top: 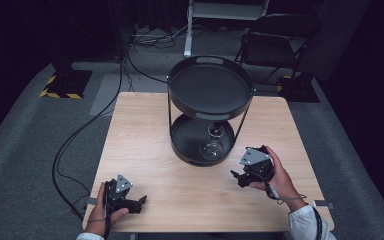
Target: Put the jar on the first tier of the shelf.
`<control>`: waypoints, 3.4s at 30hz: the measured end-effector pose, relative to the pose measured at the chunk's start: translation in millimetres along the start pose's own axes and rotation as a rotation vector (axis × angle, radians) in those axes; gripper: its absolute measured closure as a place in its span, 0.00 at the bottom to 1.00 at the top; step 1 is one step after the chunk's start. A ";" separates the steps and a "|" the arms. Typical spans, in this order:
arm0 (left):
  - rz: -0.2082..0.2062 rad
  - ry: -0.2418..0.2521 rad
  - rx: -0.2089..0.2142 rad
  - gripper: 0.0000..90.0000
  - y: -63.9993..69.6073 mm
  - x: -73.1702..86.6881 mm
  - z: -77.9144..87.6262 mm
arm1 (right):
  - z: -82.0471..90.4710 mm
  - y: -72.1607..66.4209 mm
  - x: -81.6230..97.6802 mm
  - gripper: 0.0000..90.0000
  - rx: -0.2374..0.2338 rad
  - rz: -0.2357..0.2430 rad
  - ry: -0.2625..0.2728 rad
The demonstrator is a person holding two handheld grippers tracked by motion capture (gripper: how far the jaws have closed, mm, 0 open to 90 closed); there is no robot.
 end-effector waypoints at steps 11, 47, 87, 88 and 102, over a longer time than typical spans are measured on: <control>0.000 0.000 0.000 0.00 0.0 0.0 0.0 | 6.7 -2.1 24.8 0.04 0.006 0.013 -0.046; 0.001 0.000 0.000 0.00 0.1 0.0 0.0 | 7.1 -7.3 106.2 0.04 -0.009 -0.081 -0.156; -0.002 -0.002 -0.001 0.00 -0.4 -0.4 -0.2 | 25.2 17.5 176.7 0.00 -0.109 -0.453 -0.078; -0.002 -0.002 -0.001 0.00 -0.4 -0.4 -0.2 | 25.0 17.6 176.7 0.00 -0.109 -0.452 -0.077; -0.002 -0.002 -0.001 0.00 -0.4 -0.4 -0.2 | 24.2 18.1 176.3 0.00 -0.108 -0.451 -0.076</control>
Point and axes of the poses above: each handheld gripper's, and its own axes: z roughly backward along the jaws, x roughly out of its underside, y roughly to its right, the point moved 1 cm from there along -z, roughly forward along the jaws, and after that the axes turned 7 degrees about x, right-handed, at the moved point
